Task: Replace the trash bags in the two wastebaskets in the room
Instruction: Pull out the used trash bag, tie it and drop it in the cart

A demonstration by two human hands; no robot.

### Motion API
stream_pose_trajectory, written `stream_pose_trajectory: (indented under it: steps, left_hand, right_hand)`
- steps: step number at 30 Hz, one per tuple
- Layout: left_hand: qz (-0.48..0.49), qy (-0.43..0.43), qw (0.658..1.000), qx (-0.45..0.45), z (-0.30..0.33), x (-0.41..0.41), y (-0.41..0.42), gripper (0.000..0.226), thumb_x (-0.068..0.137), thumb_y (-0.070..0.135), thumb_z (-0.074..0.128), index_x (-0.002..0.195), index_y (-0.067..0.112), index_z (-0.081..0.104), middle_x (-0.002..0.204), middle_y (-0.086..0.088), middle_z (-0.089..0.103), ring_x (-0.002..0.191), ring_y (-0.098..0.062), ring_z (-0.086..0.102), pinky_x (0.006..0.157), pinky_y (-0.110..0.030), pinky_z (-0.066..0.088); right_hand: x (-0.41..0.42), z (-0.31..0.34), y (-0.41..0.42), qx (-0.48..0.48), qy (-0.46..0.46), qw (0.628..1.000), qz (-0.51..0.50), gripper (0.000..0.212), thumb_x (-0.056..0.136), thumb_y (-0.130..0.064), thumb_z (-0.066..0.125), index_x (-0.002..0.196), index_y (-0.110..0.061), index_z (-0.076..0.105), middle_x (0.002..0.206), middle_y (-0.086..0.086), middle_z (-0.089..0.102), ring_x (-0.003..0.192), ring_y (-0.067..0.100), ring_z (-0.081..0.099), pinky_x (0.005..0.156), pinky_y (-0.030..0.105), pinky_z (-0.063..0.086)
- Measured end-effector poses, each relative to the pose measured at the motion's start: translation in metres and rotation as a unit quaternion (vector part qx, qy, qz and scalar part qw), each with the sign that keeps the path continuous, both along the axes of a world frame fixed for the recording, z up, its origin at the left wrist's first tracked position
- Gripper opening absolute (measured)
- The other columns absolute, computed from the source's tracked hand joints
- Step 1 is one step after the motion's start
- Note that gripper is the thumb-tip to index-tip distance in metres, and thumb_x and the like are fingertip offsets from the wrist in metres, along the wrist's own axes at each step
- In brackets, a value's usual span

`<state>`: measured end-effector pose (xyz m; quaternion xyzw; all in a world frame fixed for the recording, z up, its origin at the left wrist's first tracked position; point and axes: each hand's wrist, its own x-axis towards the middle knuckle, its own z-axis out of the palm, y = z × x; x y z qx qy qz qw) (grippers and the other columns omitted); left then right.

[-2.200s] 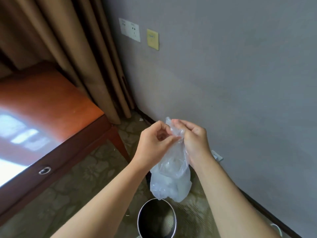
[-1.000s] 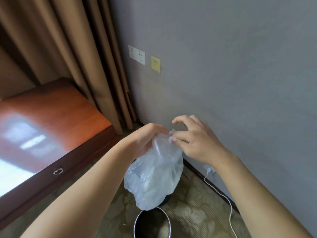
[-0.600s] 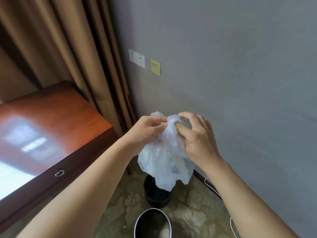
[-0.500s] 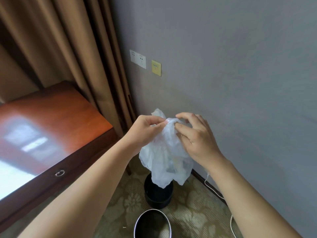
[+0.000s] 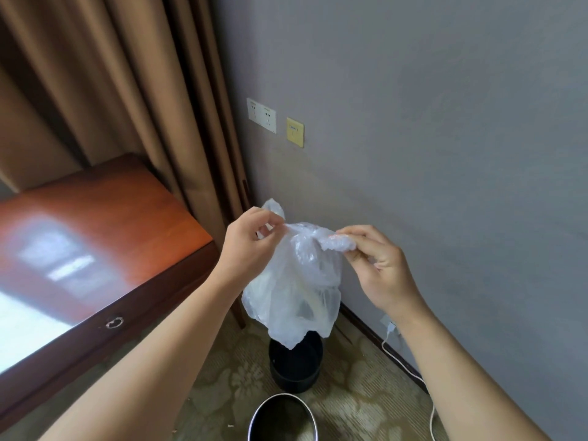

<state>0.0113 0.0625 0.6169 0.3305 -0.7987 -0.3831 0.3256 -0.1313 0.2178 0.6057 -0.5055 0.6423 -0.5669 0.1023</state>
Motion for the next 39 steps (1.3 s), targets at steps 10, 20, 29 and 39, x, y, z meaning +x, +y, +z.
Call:
stream_pose_trajectory:
  steps: [10,20,29,39]
  left_hand:
    - [-0.004,-0.004,0.996,0.091,-0.014,0.031,-0.009,0.012,0.089,0.018,0.065,0.08,0.013,0.071,0.088,0.004,0.071,0.078,-0.002,0.064,0.071,-0.028,0.051]
    - [-0.128,0.032,0.989,0.071,-0.009,0.004,0.042,0.028,0.074,0.01,0.062,0.058,0.025,0.044,0.127,0.008,0.064,0.131,0.005,0.042,0.111,-0.029,0.03]
    - [-0.067,0.224,0.887,0.398,0.005,-0.019,0.063,0.022,0.09,-0.003,0.04,0.078,0.015,0.038,0.06,-0.008,0.054,0.055,-0.025,0.053,0.073,-0.055,0.044]
    - [-0.079,0.17,0.959,0.213,0.016,-0.015,0.084,0.012,0.091,0.004,0.059,0.087,0.012,0.066,0.078,-0.003,0.065,0.067,-0.014,0.059,0.059,-0.032,0.048]
  right_hand:
    - [-0.016,-0.013,0.026,-0.021,-0.297,0.95,-0.099,0.024,0.09,-0.021,0.06,0.074,-0.017,0.076,0.07,0.001,0.071,0.065,0.016,0.064,0.062,0.029,0.054]
    - [0.015,-0.002,0.007,-0.013,-0.356,0.929,-0.097,0.026,0.092,-0.036,0.053,0.08,-0.014,0.059,0.083,0.008,0.06,0.08,0.021,0.057,0.074,0.037,0.049]
    - [0.021,0.016,-0.013,0.019,-0.4,0.888,-0.229,0.016,0.095,-0.027,0.055,0.082,-0.019,0.059,0.059,-0.005,0.047,0.057,0.018,0.042,0.051,0.029,0.036]
    - [0.029,0.025,-0.011,0.101,-0.432,0.888,-0.122,0.019,0.084,-0.005,0.064,0.101,-0.015,0.068,0.09,0.012,0.074,0.078,0.028,0.07,0.07,0.041,0.057]
